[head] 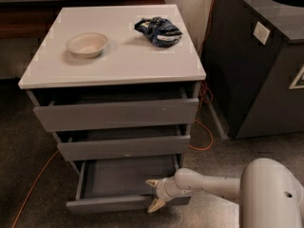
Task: Open bottom drawer
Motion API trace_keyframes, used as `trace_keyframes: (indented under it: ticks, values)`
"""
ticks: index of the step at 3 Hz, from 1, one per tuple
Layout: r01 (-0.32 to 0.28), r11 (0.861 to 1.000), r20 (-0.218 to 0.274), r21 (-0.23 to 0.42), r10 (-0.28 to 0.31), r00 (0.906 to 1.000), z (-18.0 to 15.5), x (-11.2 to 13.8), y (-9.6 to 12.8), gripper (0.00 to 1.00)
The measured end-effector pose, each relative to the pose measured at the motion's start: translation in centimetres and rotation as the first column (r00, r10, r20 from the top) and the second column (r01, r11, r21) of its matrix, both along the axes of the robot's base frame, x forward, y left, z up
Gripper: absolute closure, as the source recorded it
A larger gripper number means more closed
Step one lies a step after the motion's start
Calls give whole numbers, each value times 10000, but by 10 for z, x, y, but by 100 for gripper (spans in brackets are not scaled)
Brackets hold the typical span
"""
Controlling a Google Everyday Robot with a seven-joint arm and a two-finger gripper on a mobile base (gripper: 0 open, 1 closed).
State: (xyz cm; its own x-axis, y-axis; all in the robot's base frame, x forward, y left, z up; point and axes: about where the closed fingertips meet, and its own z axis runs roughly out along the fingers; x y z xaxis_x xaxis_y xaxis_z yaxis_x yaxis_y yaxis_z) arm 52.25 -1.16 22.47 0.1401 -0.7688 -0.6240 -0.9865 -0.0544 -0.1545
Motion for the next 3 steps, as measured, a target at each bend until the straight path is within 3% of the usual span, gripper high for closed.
trace_keyframes:
  ticks: [1,2,3]
  values:
    - [-192,9994,-44,282,193,9998,16,-1,6,15]
    - [-156,9991,-336,404,170,9993,22,13,6,47]
    - [-89,9990,-513,443,112,9986,24,27,4,69]
